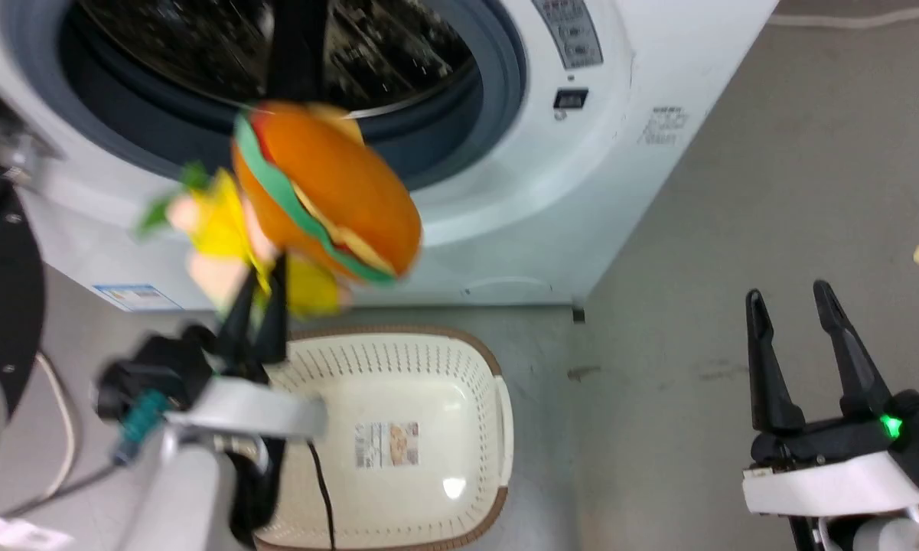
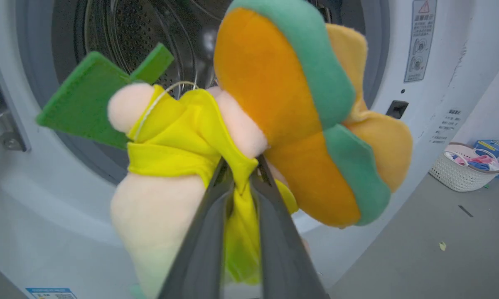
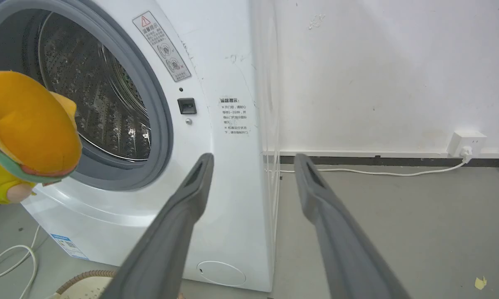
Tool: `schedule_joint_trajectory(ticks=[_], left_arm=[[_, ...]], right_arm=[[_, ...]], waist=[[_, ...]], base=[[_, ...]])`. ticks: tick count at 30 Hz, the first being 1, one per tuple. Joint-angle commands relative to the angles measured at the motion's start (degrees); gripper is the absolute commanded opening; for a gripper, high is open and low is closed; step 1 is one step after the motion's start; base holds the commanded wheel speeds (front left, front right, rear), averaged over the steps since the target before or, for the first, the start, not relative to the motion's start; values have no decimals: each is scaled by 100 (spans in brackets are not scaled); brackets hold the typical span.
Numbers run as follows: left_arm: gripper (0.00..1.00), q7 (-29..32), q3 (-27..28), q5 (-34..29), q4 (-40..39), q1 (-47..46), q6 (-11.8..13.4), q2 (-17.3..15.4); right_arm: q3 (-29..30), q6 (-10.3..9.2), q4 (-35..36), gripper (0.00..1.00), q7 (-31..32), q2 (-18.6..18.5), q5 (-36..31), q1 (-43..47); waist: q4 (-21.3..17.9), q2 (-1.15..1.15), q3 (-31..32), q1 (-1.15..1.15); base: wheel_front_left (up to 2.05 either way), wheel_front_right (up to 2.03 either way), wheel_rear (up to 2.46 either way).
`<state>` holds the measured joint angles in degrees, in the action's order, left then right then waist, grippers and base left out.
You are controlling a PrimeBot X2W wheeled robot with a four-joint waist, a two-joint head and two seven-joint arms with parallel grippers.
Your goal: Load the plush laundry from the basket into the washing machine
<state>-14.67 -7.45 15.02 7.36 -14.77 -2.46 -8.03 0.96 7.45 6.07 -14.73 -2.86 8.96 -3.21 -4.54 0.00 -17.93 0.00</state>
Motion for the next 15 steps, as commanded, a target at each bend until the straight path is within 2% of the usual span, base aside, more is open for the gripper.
schedule_joint_trajectory(ticks=[1,4,8,12,15], left_arm=[[0,-32,117,-63,-171,-251,-20,-9],[0,-32,249,-143,-228,-655,-72,-116],[0,12,380,-226,-118,-1407,-137,-417],[0,429,520,-57,115,-2264,-213,-654],[0,799,528,-142,299,-2953,-273,-1020]], right_arm=[[-26,3,43,100,-27,-1,-46,-121],[-72,3,59,100,-27,-1,-67,-237],[-124,3,101,100,-27,-1,10,-408],[-126,3,124,100,-27,-1,155,-524],[-109,3,95,100,-27,-1,282,-620]], waist=[[-148,0,-296,0],[-301,0,-633,0],[-559,0,-1095,0],[-789,0,-1540,0],[-993,0,-1878,0]], base=[[0,0,0],[0,0,0],[0,0,0],[0,0,0],[0,0,0]])
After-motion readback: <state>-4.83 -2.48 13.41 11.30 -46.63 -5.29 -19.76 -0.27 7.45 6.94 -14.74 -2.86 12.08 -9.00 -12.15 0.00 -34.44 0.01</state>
